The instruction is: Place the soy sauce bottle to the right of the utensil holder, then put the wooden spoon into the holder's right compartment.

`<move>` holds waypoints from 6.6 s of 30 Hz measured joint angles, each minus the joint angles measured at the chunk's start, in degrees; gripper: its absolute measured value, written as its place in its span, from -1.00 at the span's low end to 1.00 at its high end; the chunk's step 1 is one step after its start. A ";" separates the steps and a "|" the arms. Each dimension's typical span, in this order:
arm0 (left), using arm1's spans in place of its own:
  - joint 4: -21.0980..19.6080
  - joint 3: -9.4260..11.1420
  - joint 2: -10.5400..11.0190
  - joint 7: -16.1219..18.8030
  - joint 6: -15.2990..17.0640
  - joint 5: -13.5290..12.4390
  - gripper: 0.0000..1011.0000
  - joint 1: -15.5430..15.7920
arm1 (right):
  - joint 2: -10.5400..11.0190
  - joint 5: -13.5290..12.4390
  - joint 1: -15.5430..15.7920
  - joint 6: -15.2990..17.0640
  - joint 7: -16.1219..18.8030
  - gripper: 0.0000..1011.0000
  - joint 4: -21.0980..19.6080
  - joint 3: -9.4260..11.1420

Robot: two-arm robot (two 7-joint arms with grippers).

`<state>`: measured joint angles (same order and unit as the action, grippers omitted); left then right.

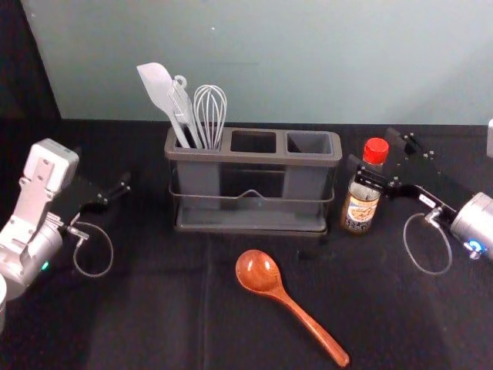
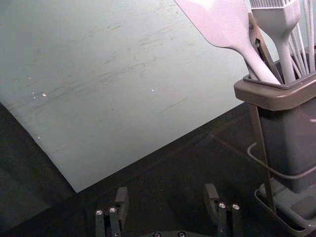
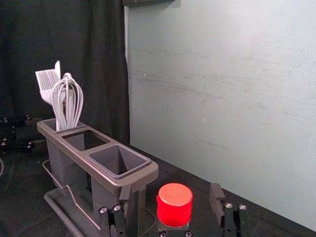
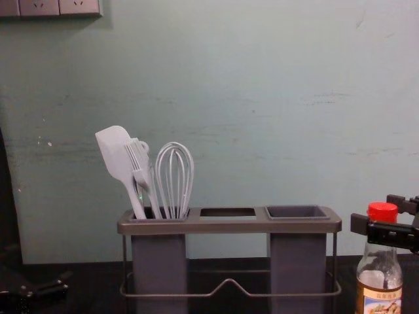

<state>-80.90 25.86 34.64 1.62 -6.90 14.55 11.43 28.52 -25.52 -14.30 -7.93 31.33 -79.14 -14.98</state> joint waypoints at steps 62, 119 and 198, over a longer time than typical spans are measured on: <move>0.00 0.00 0.00 0.00 -0.01 0.00 0.99 0.00 | -0.60 4.92 -5.63 49.09 -7.28 0.98 -16.54 -21.72; 0.00 0.00 0.00 0.00 0.00 0.00 0.99 0.00 | -5.70 13.28 -6.85 48.20 -5.99 0.98 -10.80 -22.04; 0.00 0.00 0.00 0.00 0.00 0.00 0.99 0.00 | -10.53 8.41 -17.73 1.34 -4.96 0.66 -2.60 -9.54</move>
<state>-80.90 25.86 34.65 1.62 -6.91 14.55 11.43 17.99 -17.11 -32.03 -6.59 26.36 -81.74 -24.52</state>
